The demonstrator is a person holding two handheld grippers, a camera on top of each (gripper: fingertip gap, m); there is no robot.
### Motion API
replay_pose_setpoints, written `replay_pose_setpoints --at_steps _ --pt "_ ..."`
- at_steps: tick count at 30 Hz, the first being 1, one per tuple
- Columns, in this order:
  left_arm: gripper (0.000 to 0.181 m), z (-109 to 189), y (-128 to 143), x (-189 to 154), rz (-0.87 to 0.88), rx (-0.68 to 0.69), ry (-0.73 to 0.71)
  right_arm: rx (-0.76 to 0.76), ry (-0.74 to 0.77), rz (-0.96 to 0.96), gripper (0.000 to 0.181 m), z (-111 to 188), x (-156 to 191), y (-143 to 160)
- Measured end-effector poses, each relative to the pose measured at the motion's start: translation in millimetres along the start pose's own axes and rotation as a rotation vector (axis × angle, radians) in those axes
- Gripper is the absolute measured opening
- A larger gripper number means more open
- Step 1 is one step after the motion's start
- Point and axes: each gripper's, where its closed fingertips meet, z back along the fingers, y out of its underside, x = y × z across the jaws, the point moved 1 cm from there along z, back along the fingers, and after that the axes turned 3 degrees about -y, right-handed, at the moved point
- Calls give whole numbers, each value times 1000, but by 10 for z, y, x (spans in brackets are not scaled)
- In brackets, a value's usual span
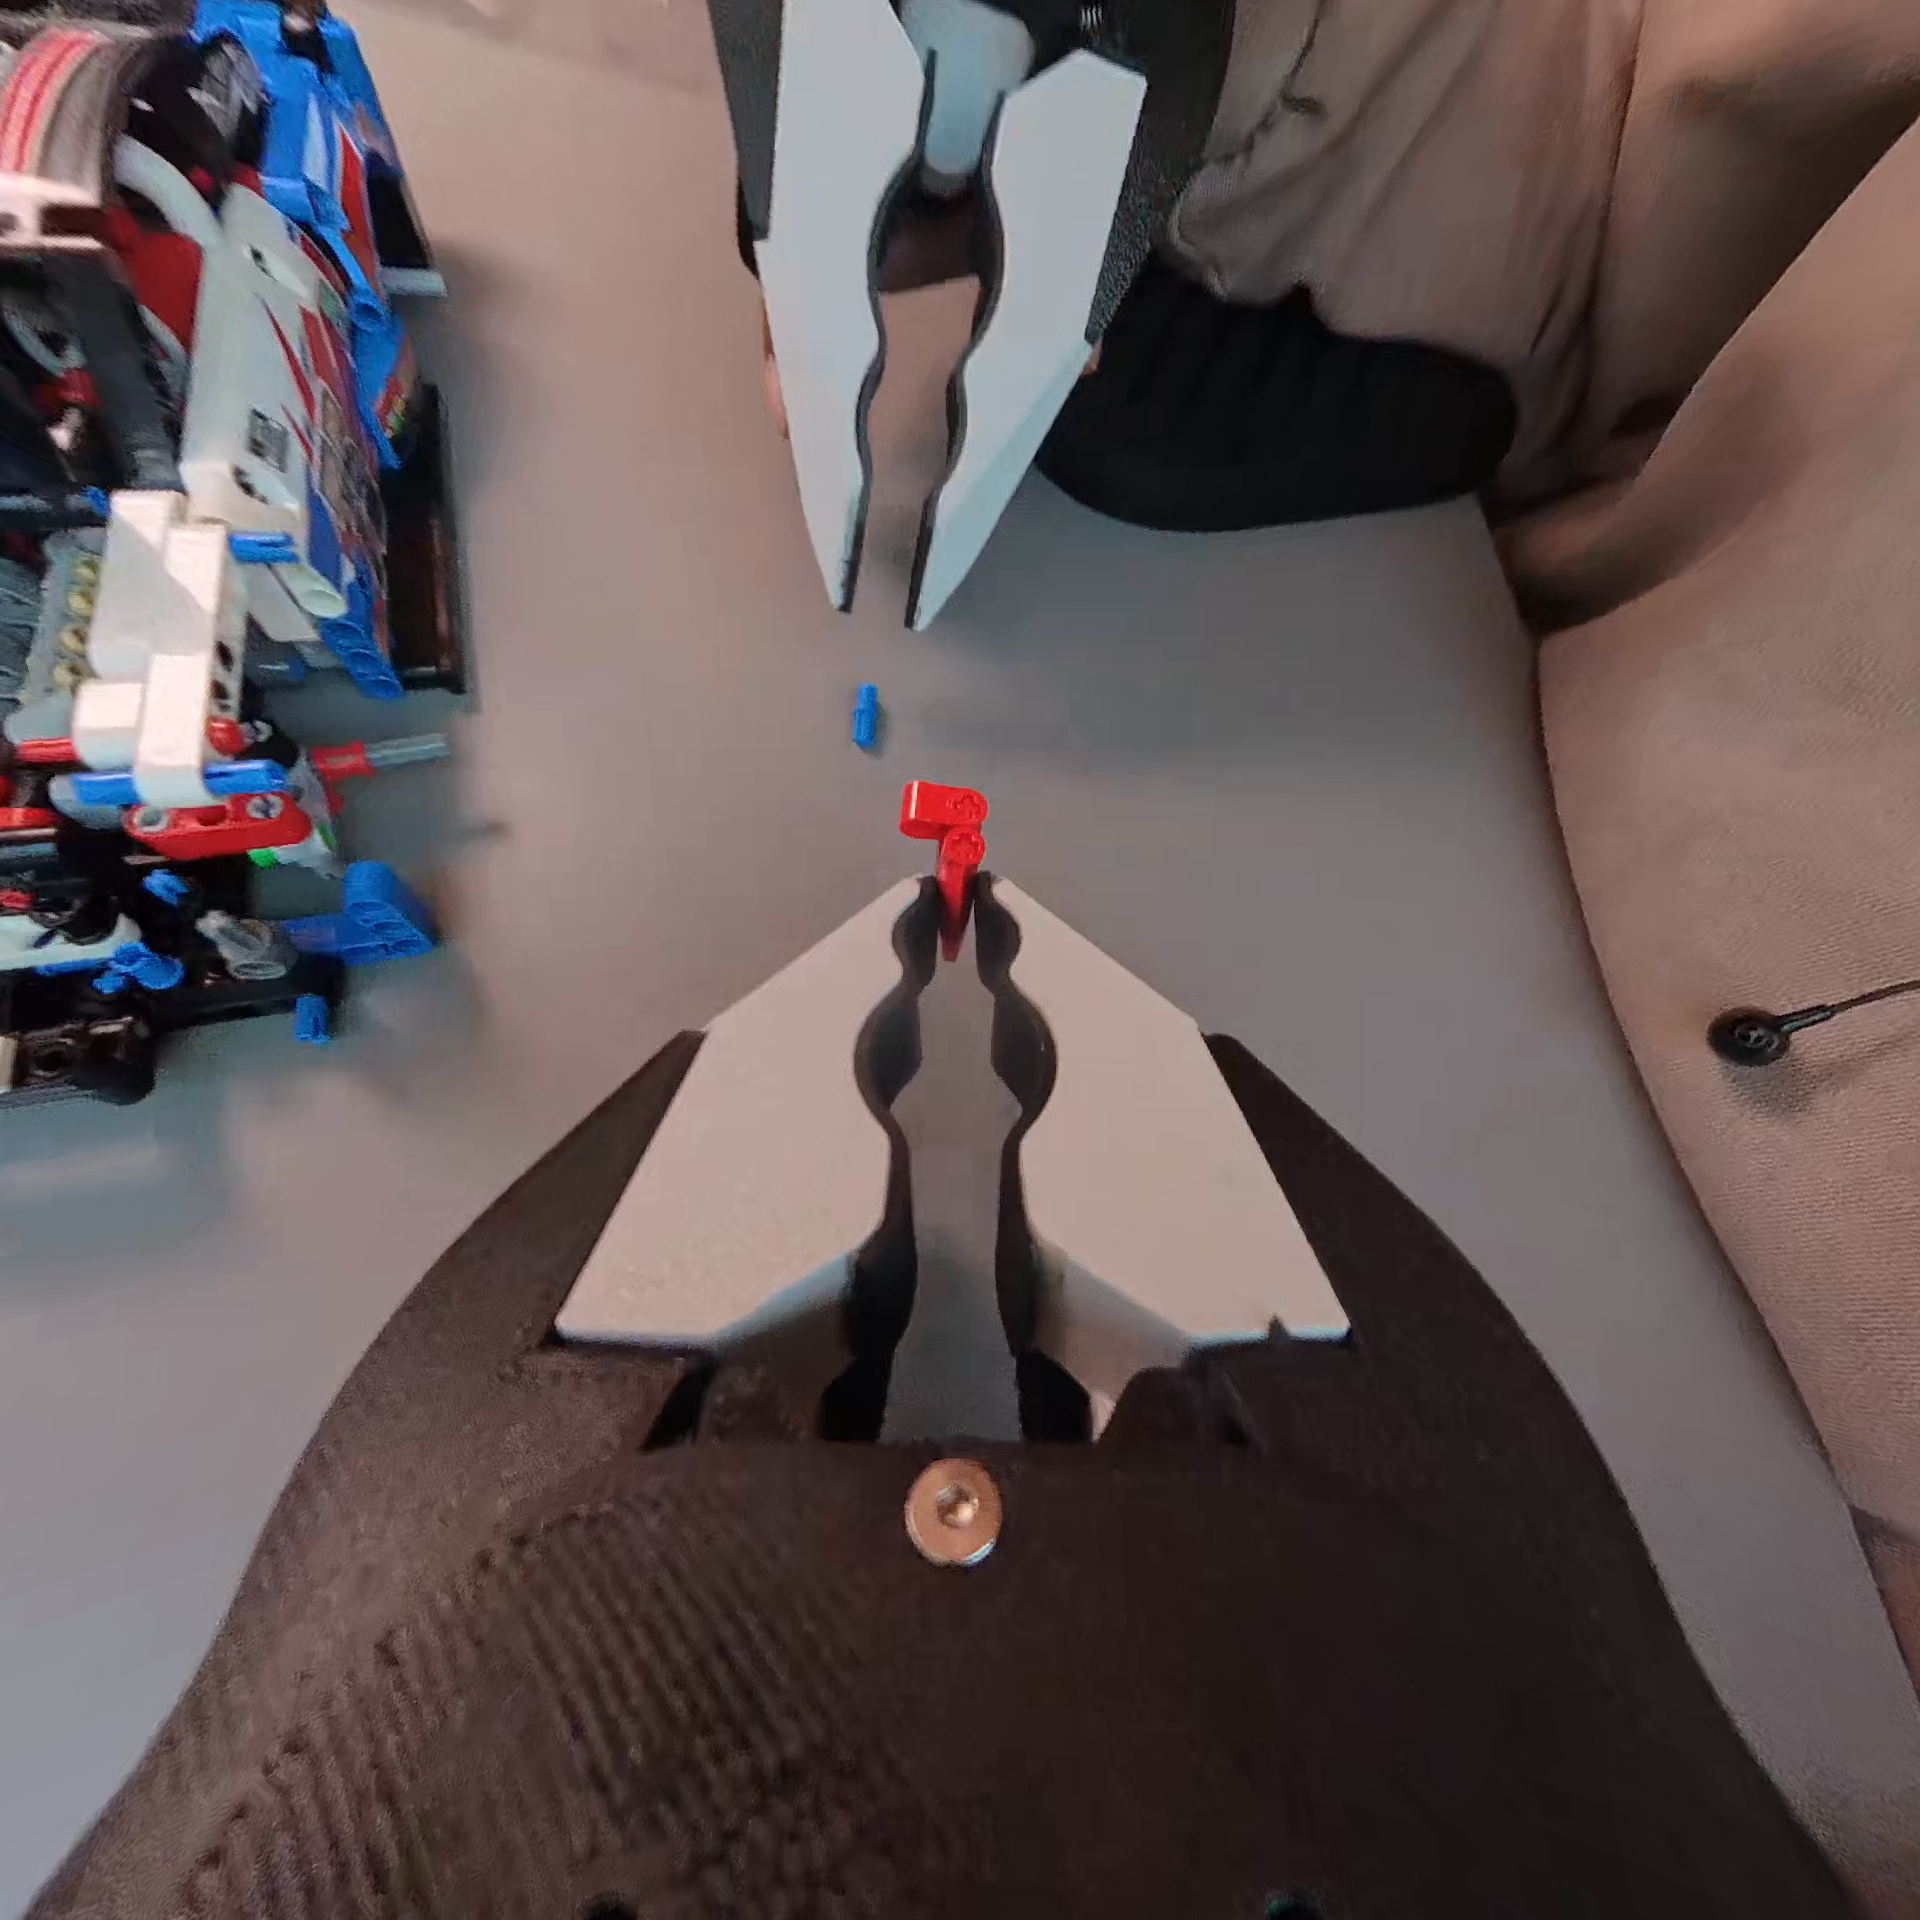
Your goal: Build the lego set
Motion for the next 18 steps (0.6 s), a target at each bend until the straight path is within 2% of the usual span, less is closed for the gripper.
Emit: replay_pose_setpoints --at_steps 6,18 --pt "5 -152 148 -66 -91 114 -16 109 -8 -4 13 -146 -4 105" --pt "5 -208 190 -51 -117 155 -26 145 -45 3 4 -226 50 52"
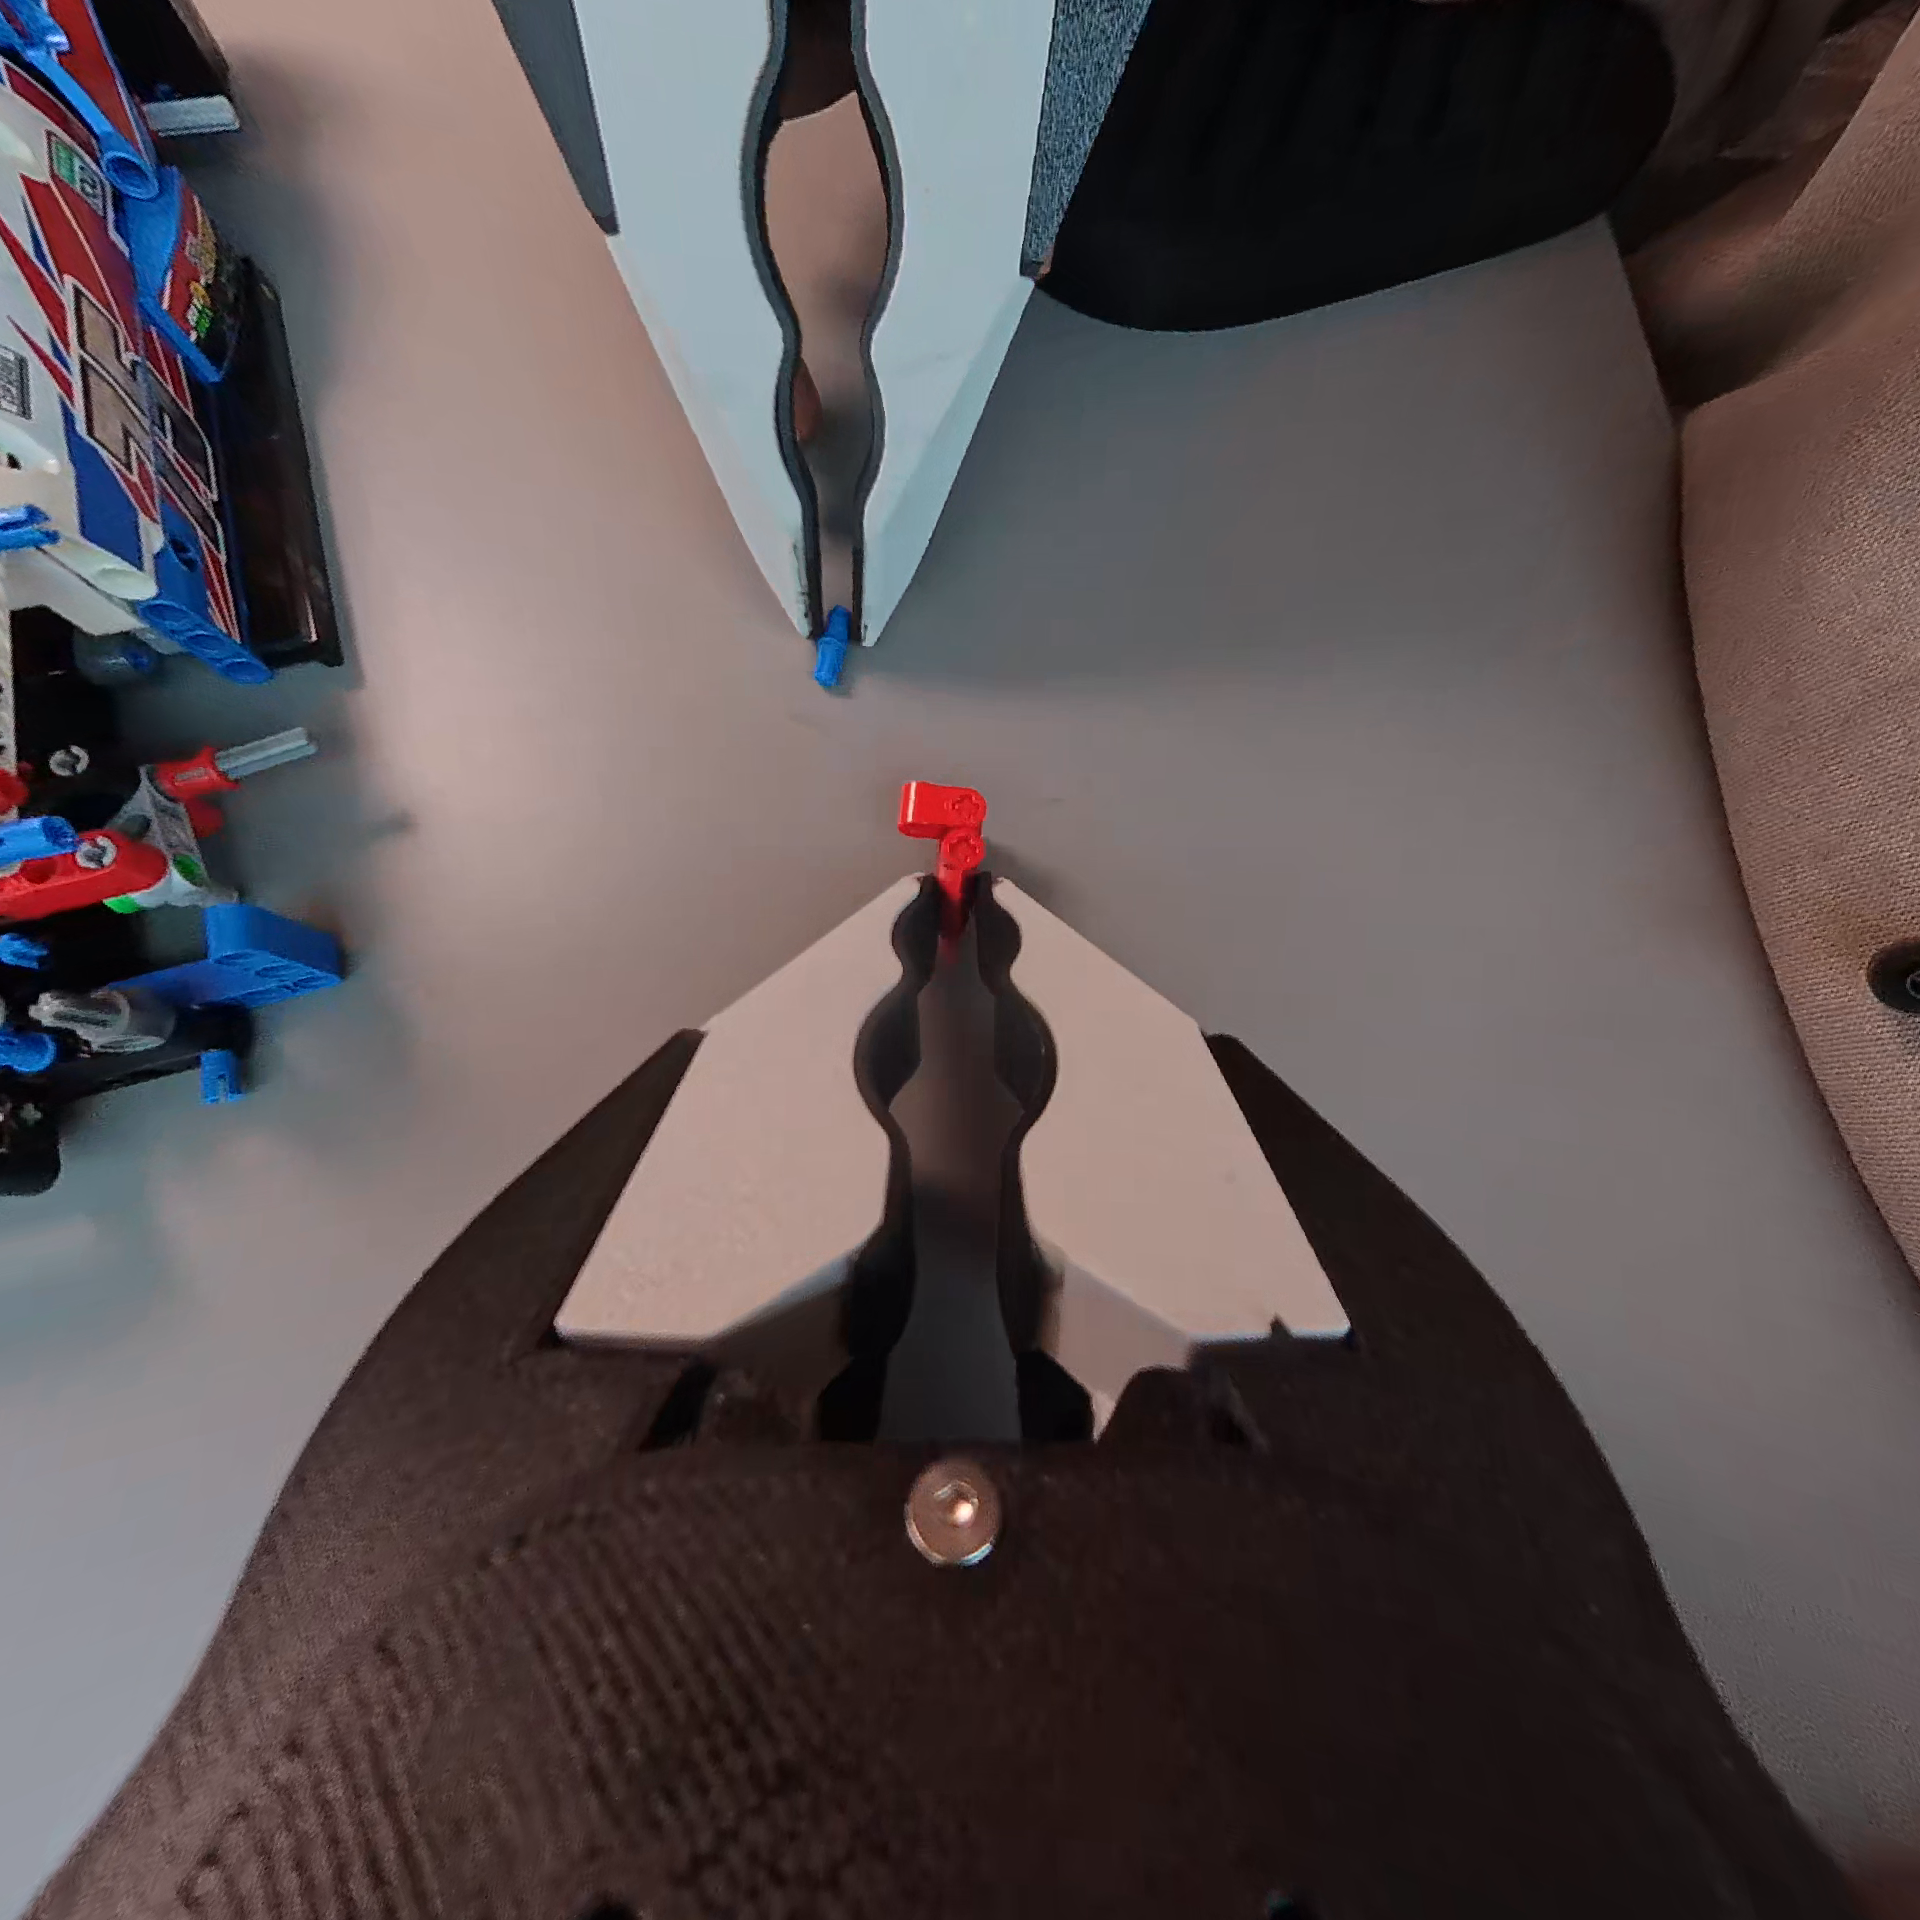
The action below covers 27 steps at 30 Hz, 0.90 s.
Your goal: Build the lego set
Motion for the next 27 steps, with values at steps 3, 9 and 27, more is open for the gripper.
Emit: replay_pose_setpoints --at_steps 3,9,27 --pt "5 -1 0 0 -6 -1 -5 -2 5 5 3 -7 8 -10" --pt "8 2 1 13 -11 -1 -17 -7 18 5 3 -9 3 -15" --pt "27 3 -2 -31 11 -7 -19 -99 6 -44 2 75 15 -41"
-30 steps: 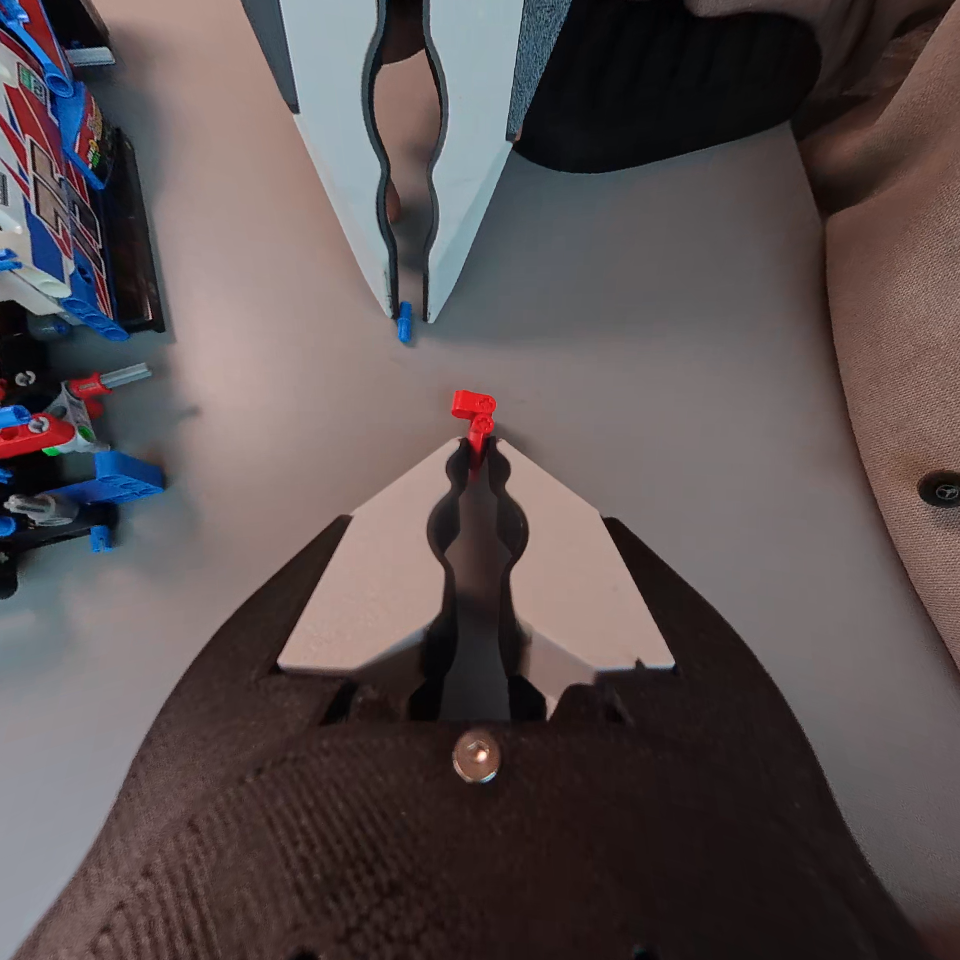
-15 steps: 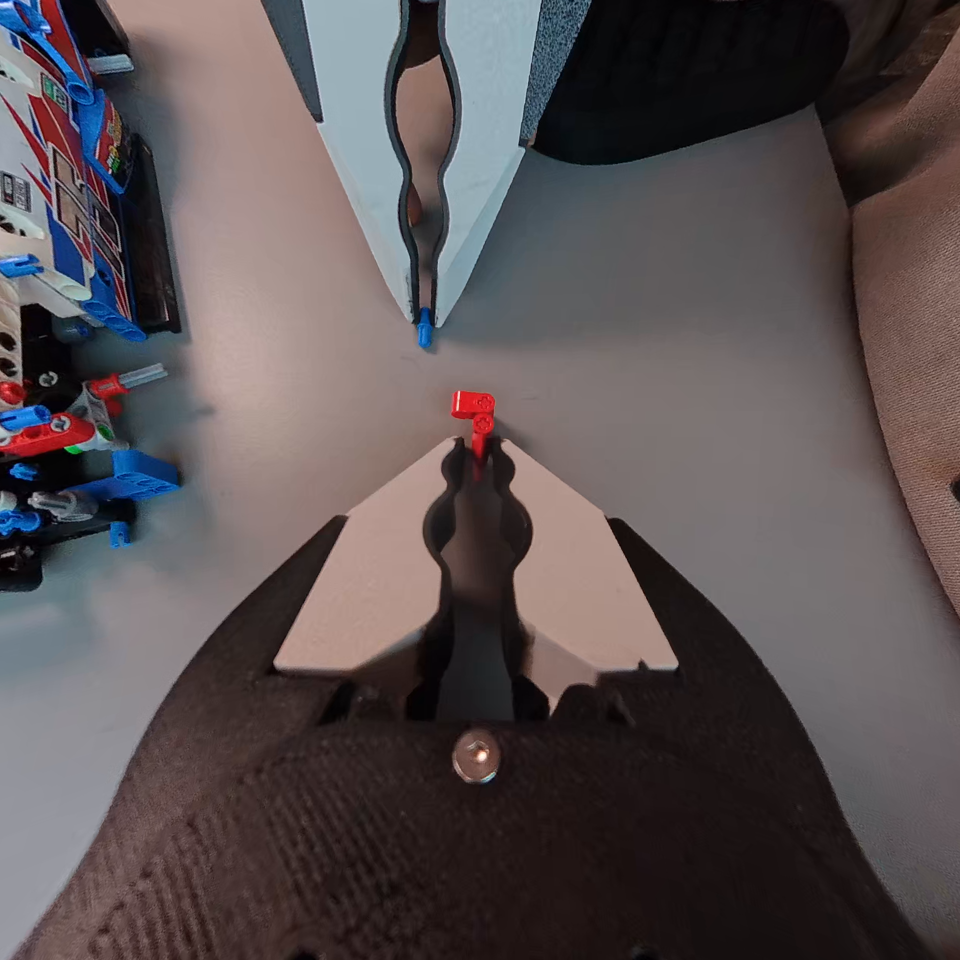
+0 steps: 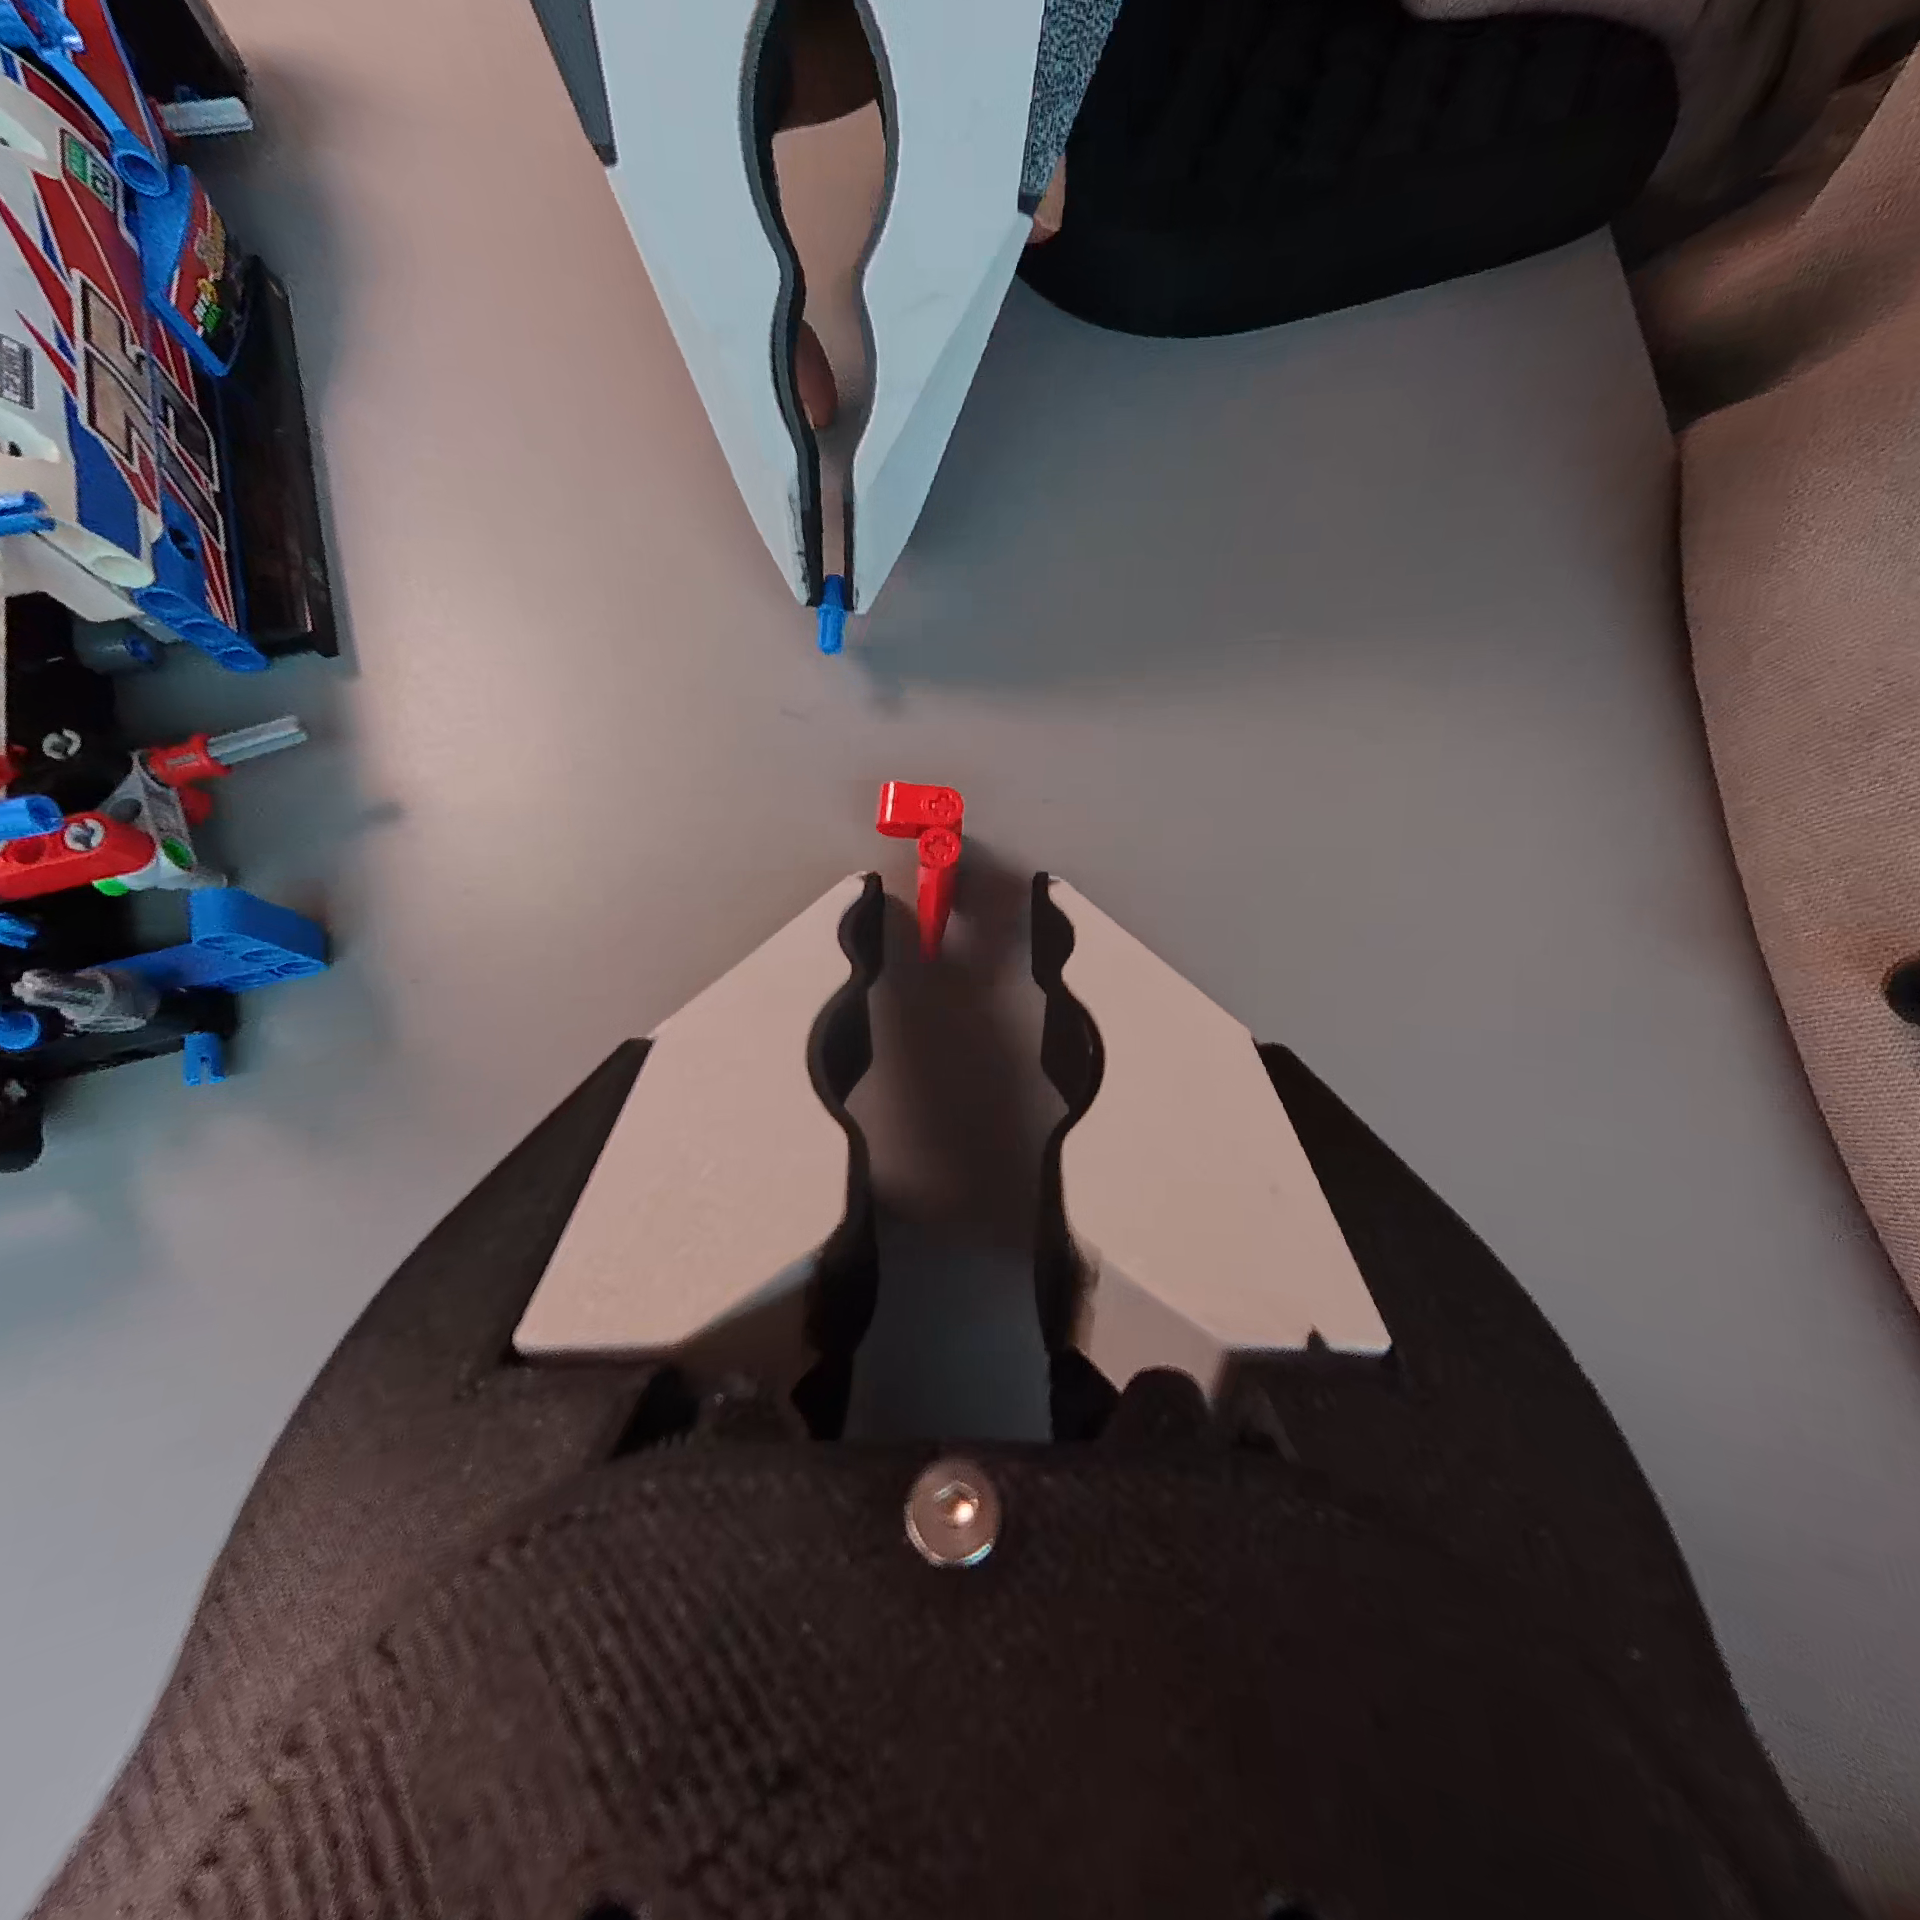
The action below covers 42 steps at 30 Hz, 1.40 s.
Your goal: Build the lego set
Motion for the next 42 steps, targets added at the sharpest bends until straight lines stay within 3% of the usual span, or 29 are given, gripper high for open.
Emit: replay_pose_setpoints --at_steps 7,26,42 --pt "6 -59 -53 75 -8 -18 -62 -6 -37 15 2 -61 97 -66" --pt "6 -4 -5 102 -63 -34 -55 -23 -60 -189 2 -112 99 -142" --pt "11 14 2 70 -81 -43 -32 -33 -70 -215 2 -86 118 -154"
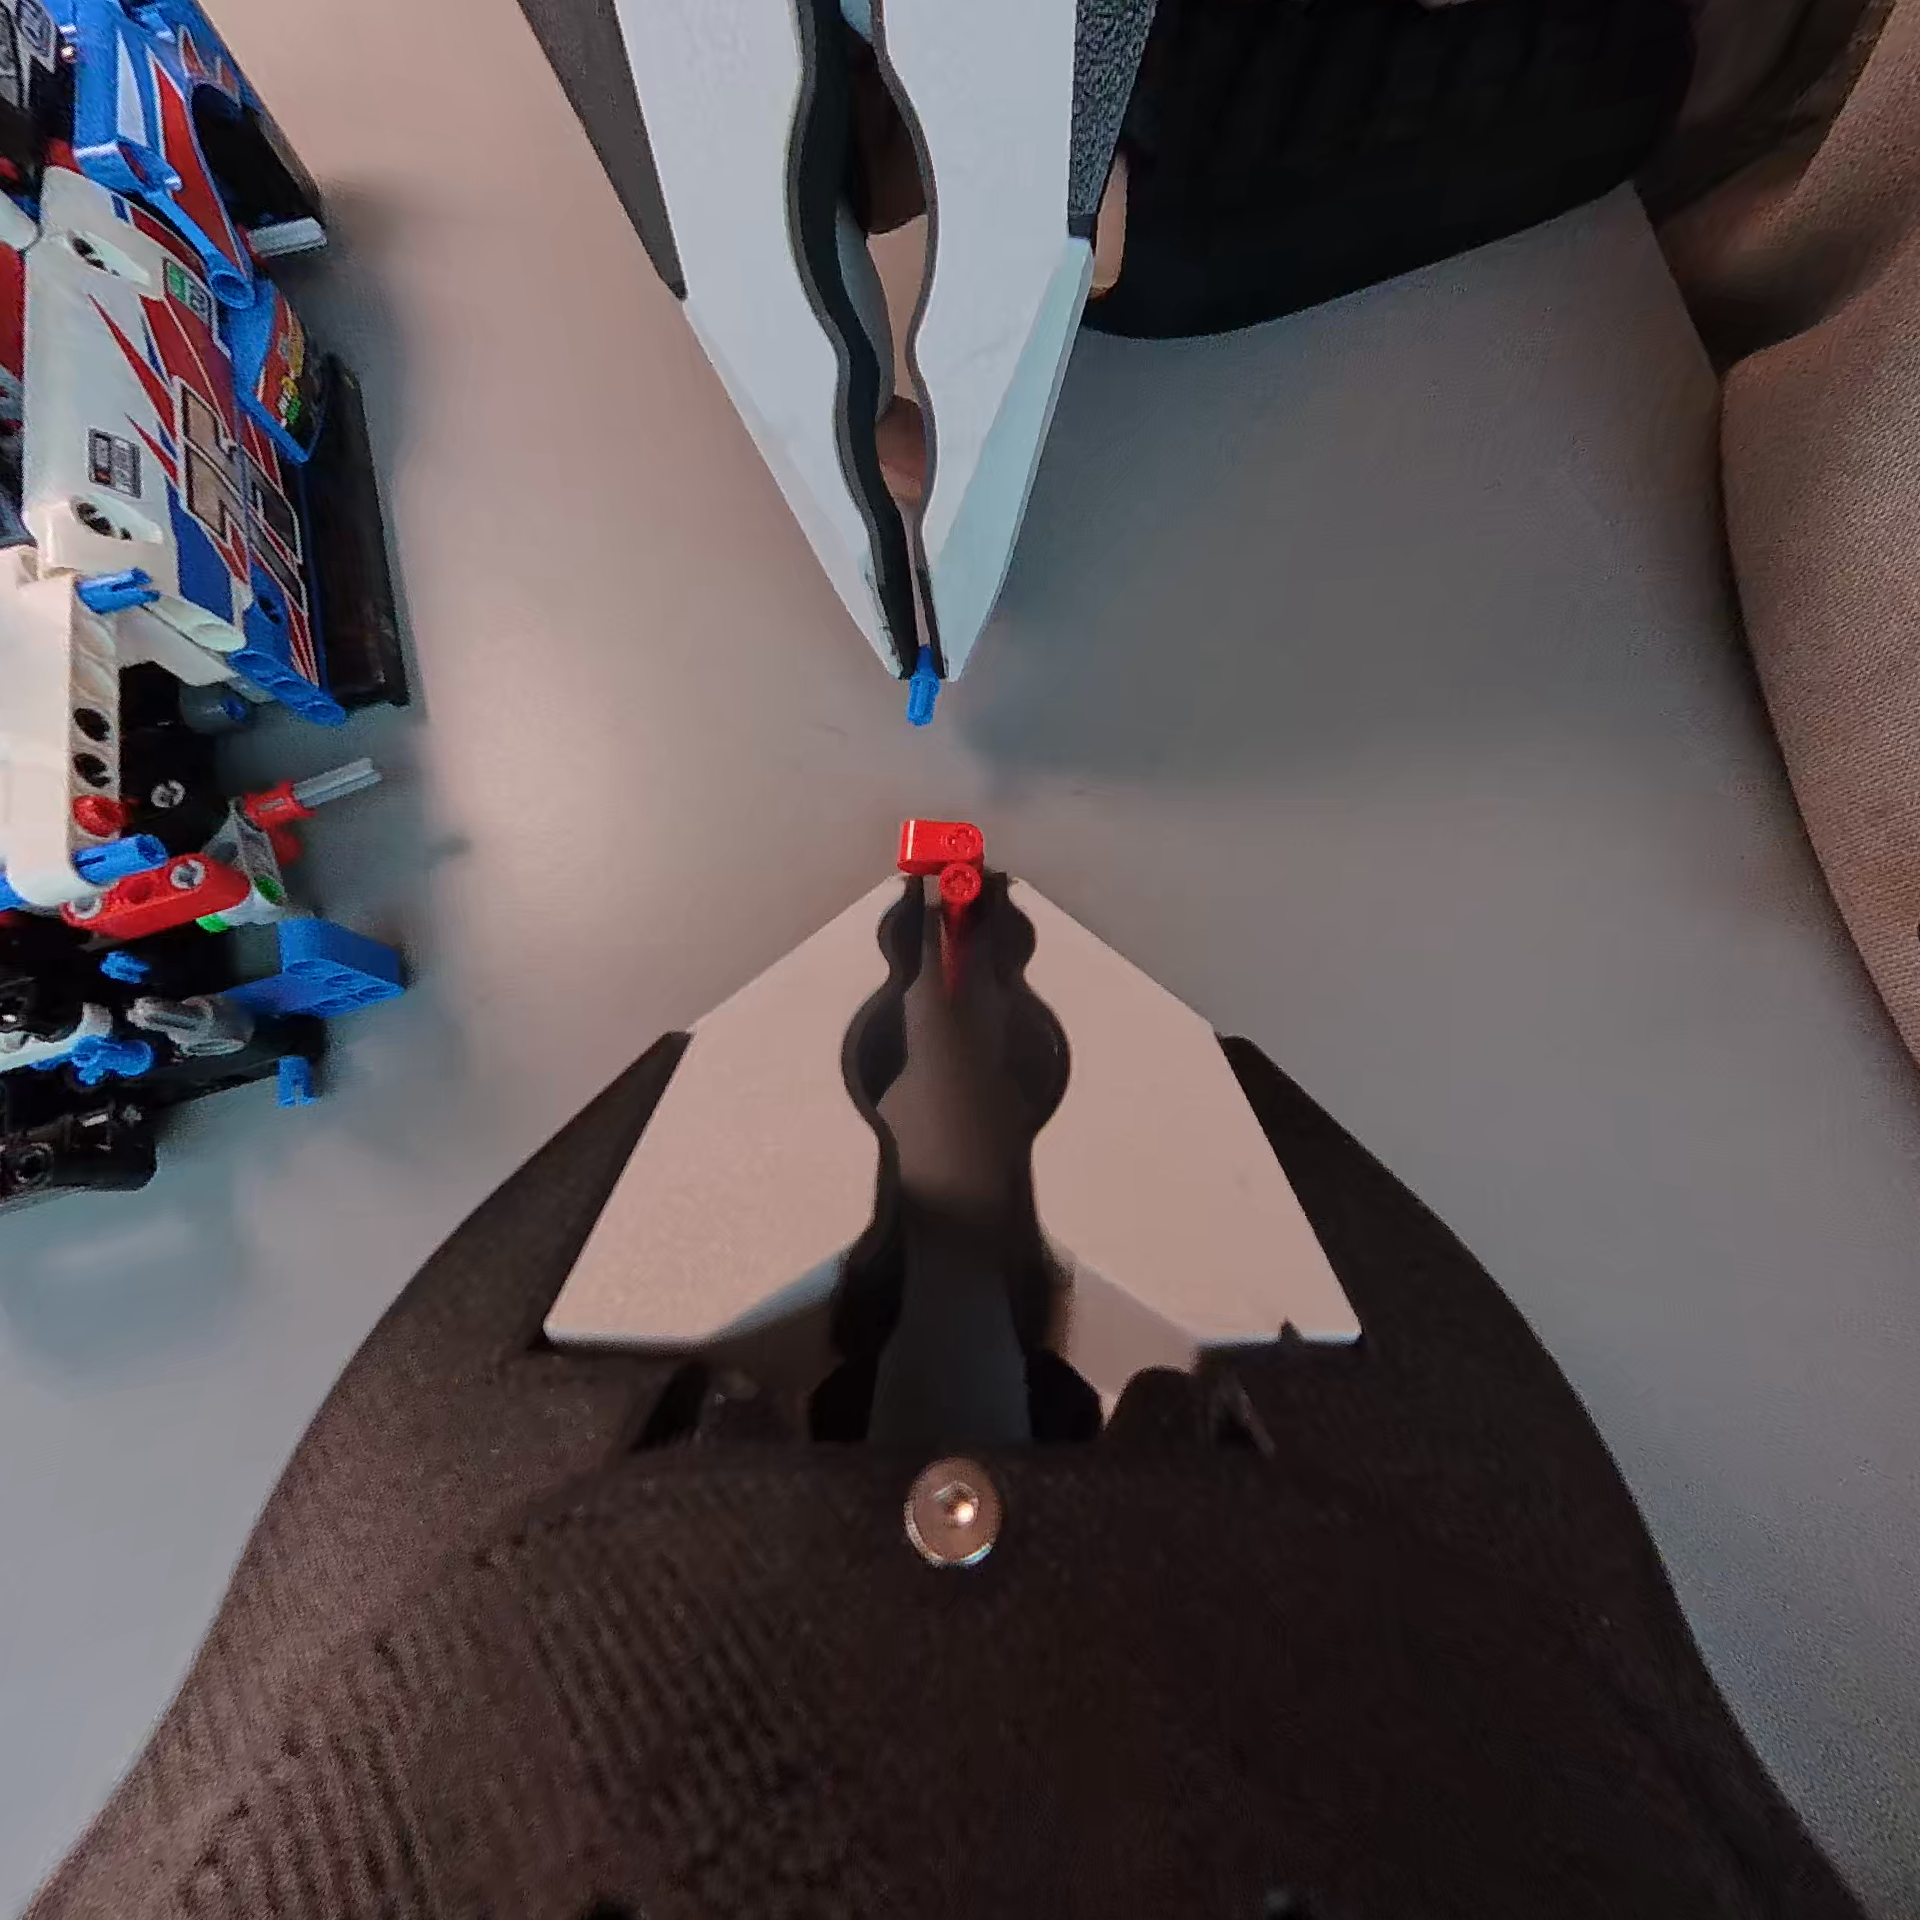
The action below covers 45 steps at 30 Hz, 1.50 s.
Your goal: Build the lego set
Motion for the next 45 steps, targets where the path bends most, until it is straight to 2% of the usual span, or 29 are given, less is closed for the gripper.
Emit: replay_pose_setpoints --at_steps 8,17,24,35,41,45 --pt "13 -8 0 17 12 5 -6 9 1 4 2 -24 19 -7" --pt "7 -44 -27 27 10 6 -17 26 12 -12 2 -167 40 -81" --pt "6 -40 -25 11 -5 5 -13 16 23 -29 2 -143 2 -83" --pt "6 -72 -54 -65 -40 32 26 43 52 94 1 -168 58 -118" --pt "5 -65 -47 -77 -33 17 38 -18 17 143 3 -179 71 -116" --pt "6 -51 -40 -96 -38 6 46 -55 -8 207 11 -97 55 -69"
